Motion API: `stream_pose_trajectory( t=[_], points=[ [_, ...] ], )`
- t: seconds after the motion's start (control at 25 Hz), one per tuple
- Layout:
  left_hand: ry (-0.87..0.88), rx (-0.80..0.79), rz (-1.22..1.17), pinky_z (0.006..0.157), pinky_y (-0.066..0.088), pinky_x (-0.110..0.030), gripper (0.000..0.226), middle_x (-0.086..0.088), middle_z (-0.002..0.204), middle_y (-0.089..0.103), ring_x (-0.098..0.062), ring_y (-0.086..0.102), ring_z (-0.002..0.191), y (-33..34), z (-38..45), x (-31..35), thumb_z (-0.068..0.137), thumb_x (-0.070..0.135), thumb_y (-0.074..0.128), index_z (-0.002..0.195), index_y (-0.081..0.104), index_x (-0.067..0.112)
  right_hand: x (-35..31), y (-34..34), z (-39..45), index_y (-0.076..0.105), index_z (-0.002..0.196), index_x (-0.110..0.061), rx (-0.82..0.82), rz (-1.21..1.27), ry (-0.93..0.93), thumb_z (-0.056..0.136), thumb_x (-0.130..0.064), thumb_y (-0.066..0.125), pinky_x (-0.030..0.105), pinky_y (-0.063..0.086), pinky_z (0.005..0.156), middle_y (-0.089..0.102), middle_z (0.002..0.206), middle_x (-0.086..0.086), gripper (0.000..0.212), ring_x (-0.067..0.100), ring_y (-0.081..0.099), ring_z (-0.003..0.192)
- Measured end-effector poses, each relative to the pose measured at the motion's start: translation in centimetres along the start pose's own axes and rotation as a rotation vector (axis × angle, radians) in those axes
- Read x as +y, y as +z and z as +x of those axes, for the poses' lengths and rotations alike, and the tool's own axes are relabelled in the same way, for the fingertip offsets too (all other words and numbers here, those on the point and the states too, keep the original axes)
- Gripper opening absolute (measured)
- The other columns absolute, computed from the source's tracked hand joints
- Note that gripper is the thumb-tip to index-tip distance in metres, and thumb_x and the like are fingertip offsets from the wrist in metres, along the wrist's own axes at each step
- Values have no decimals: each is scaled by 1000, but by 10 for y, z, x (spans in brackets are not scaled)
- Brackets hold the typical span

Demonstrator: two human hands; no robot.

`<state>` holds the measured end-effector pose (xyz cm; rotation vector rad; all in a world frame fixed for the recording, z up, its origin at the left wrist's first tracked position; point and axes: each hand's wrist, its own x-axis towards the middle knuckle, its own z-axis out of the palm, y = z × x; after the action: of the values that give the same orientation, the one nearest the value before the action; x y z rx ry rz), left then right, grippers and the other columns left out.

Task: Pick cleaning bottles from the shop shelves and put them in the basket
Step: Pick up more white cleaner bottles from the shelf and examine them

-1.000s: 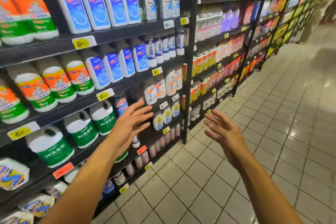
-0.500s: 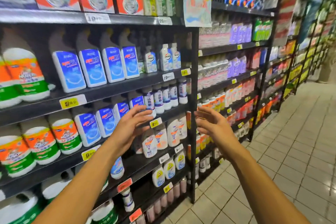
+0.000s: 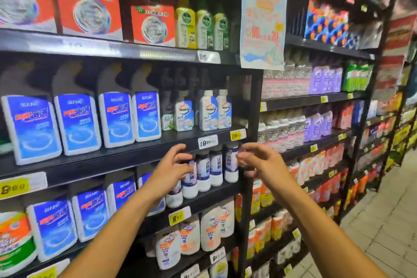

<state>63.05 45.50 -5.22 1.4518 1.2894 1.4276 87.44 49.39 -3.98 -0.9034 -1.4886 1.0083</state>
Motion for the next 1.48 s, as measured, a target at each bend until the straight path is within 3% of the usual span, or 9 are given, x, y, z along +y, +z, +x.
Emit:
stream_pose_trajectory(
  t=[0.16, 0.4, 0.56, 0.68, 0.8, 0.96, 1.16, 1.36, 1.48],
  points=[
    [98, 109, 352, 91, 47, -29, 59, 3, 126, 53, -15, 56, 112, -4, 53, 4, 92, 5, 62, 143, 39, 24, 9, -2, 70, 69, 95, -25, -7, -106, -81, 92, -12, 68, 13, 47, 58, 73, 89, -3, 14, 9, 66, 81],
    [98, 248, 337, 72, 43, -3, 51, -2, 122, 55, -4, 57, 92, 25, 148, 13, 92, 8, 65, 139, 45, 8, 25, 4, 189, 59, 127, -15, -63, -164, -214, 93, -12, 65, 33, 50, 98, 65, 122, 0, 35, 13, 62, 110],
    [37, 294, 489, 105, 39, -29, 75, -8, 154, 38, -19, 48, 129, 47, 213, 17, 93, 22, 66, 153, 23, 11, 40, 5, 254, 44, 143, -10, -108, -193, -219, 95, -15, 64, 40, 39, 112, 52, 142, 5, 53, 20, 50, 131],
    [-15, 317, 544, 116, 33, -41, 90, -5, 159, 28, -22, 37, 142, 54, 243, 18, 92, 26, 67, 156, 6, 11, 44, 8, 289, 44, 142, -12, -93, -165, -265, 92, -16, 64, 41, 44, 106, 52, 139, 6, 54, 21, 54, 124],
    [23, 424, 507, 99, 50, -40, 63, 1, 129, 58, -17, 59, 113, 63, 257, 12, 89, 21, 69, 143, 36, 15, 49, 13, 307, 45, 138, -14, -92, -157, -270, 90, -19, 64, 43, 48, 101, 54, 134, 8, 51, 23, 56, 119],
    [90, 507, 341, 70, 57, -20, 36, 10, 99, 62, -4, 64, 85, 72, 259, 8, 85, 12, 75, 109, 50, 23, 52, 14, 319, 41, 141, -11, -123, -187, -228, 91, -24, 68, 37, 47, 98, 47, 139, 11, 59, 25, 51, 124],
    [267, 637, 367, 85, 52, -24, 47, 12, 108, 63, -7, 62, 102, 71, 234, 14, 79, 11, 79, 110, 53, 35, 30, 20, 301, 52, 133, -16, 18, -119, -534, 92, -23, 64, 29, 43, 99, 54, 127, 4, 43, 19, 50, 122],
    [295, 510, 366, 84, 51, -18, 48, 12, 106, 69, -2, 65, 97, 53, 184, 30, 68, 22, 82, 107, 61, 39, -3, 38, 268, 53, 137, -17, -515, 223, -529, 96, -21, 63, 18, 50, 95, 63, 131, -5, 43, 1, 59, 120],
    [238, 458, 337, 89, 55, -32, 45, 2, 106, 72, -15, 68, 100, 51, 157, 34, 64, 22, 80, 102, 62, 39, -9, 49, 258, 64, 120, -11, -564, 288, -447, 91, -9, 68, 17, 53, 81, 75, 103, -10, 29, -1, 69, 98]
  ],
)
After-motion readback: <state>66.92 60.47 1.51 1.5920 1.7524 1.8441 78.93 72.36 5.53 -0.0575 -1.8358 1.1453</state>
